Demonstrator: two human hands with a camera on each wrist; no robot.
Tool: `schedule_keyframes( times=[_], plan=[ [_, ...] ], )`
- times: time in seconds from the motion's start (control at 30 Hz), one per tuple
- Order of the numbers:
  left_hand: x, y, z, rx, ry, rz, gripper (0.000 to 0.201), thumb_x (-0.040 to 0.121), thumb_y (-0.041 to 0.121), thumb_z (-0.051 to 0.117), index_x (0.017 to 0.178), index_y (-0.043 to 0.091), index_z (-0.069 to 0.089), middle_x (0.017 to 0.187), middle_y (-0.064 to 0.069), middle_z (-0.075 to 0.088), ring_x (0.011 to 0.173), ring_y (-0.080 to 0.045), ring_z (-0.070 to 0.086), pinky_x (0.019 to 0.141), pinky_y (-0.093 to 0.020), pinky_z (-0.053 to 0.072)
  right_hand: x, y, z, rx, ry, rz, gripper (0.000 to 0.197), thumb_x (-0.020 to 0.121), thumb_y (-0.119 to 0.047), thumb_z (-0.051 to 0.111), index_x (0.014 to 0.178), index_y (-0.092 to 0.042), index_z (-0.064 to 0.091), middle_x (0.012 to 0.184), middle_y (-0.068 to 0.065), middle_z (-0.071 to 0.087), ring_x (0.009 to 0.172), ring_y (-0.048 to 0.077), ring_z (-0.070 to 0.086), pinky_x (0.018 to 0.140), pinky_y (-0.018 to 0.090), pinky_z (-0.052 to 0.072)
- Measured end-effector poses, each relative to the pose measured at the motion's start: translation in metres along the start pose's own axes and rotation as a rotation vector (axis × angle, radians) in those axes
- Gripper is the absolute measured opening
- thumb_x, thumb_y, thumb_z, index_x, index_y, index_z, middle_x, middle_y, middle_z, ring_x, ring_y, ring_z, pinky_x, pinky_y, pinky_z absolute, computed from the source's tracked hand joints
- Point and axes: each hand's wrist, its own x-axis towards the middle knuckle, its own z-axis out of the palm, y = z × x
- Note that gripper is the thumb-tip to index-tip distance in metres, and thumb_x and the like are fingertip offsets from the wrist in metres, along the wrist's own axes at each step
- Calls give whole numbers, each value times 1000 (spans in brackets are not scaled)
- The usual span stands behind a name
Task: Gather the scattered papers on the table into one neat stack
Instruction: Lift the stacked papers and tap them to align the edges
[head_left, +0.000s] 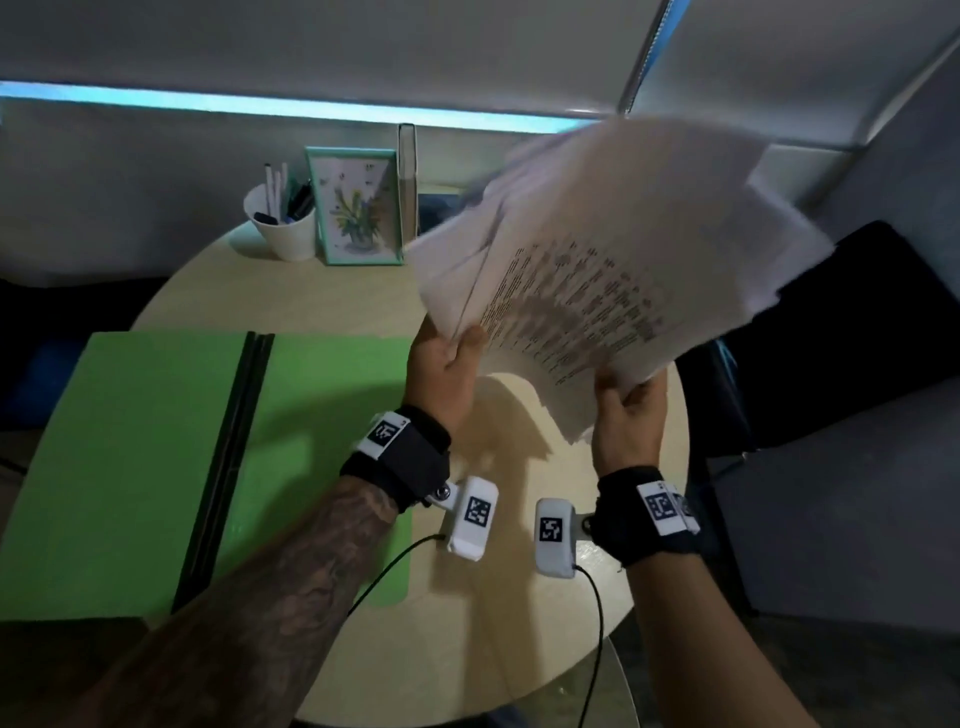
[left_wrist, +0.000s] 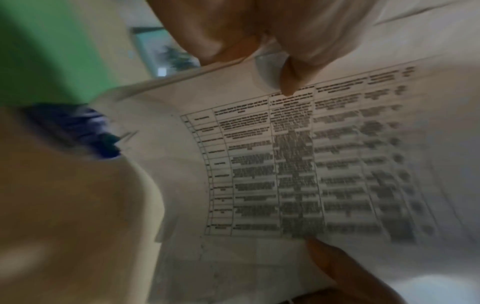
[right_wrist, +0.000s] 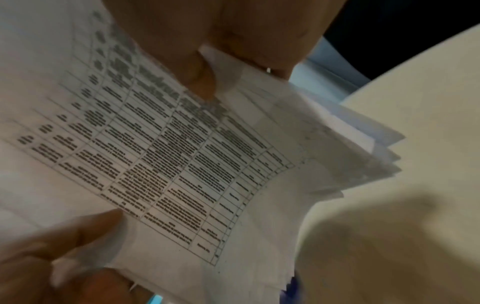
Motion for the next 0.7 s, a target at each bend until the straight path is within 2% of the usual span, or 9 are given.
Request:
schedule_keyframes(
  times=[0.07, 0.13, 0.2, 0.27, 0.33, 0.47, 0.53, 0.63, 0.7],
  plan=[
    [-4, -28, -3, 11, -7, -84, 28, 93, 11, 59, 119, 3, 60, 111, -9, 68, 105, -20, 62, 87, -24, 50, -10, 18, 3, -20, 44, 49, 50, 93, -2, 53, 141, -9, 39, 131, 2, 55, 116, 7, 54, 99, 22, 48],
    [-5, -50, -3, 64, -55, -153, 20, 93, 11, 60, 113, 8, 63, 115, -11, 66, 111, -27, 61, 91, -30, 49, -13, 24, 6, -20, 99, 66, 55, 92, -11, 55, 144, -9, 35, 138, 10, 50, 125, 21, 50, 107, 41, 42],
    [1, -52, -1, 39, -100, -179, 17, 93, 11, 60, 105, 22, 64, 116, -3, 63, 114, -29, 60, 97, -39, 49, -5, 20, 8, -4, 121, 33, 57, 94, -18, 52, 147, -11, 31, 139, 8, 49, 122, 15, 52, 103, 35, 46],
    [11, -41, -1, 62, -93, -114, 19, 90, 13, 63, 108, 11, 67, 115, -9, 66, 112, -28, 61, 93, -32, 47, 9, 10, 7, 20, 116, 2, 51, 95, -8, 52, 142, -16, 34, 131, -8, 51, 108, -12, 54, 88, 11, 48],
    [22, -25, -4, 109, -60, 0, 26, 87, 13, 64, 109, -1, 66, 107, -14, 68, 107, -25, 63, 81, -19, 44, 19, -3, 5, 34, 108, -44, 55, 90, 6, 51, 134, -23, 35, 120, -15, 51, 99, -23, 51, 83, 2, 43],
    [33, 9, -17, 77, -70, 186, 35, 83, 10, 62, 117, 0, 60, 106, -4, 66, 93, -1, 63, 84, -12, 48, 25, -23, 0, 28, 86, -117, 55, 83, 11, 52, 131, -14, 41, 119, -6, 56, 110, 3, 56, 97, 22, 47],
    [42, 22, -24, 36, -70, 220, 31, 85, 5, 62, 115, 2, 59, 104, -3, 66, 89, 11, 62, 80, -9, 47, 26, -35, 3, 45, 62, -149, 53, 81, 15, 51, 122, -17, 44, 114, -9, 56, 106, -1, 56, 95, 23, 49],
    [51, 43, -30, -96, -24, 248, 31, 86, 3, 63, 114, 12, 55, 107, -4, 65, 95, 0, 63, 82, -14, 50, 27, -54, 18, 105, 35, -231, 51, 82, 14, 51, 121, -18, 42, 115, -6, 57, 105, -4, 56, 94, 21, 48],
    [55, 49, -31, -173, -6, 242, 28, 86, 6, 63, 113, 13, 55, 110, -8, 65, 98, -11, 64, 84, -20, 51, 27, -62, 35, 82, -14, -265, 49, 82, 4, 54, 128, -10, 42, 123, 7, 56, 116, 11, 54, 100, 34, 47]
  ],
)
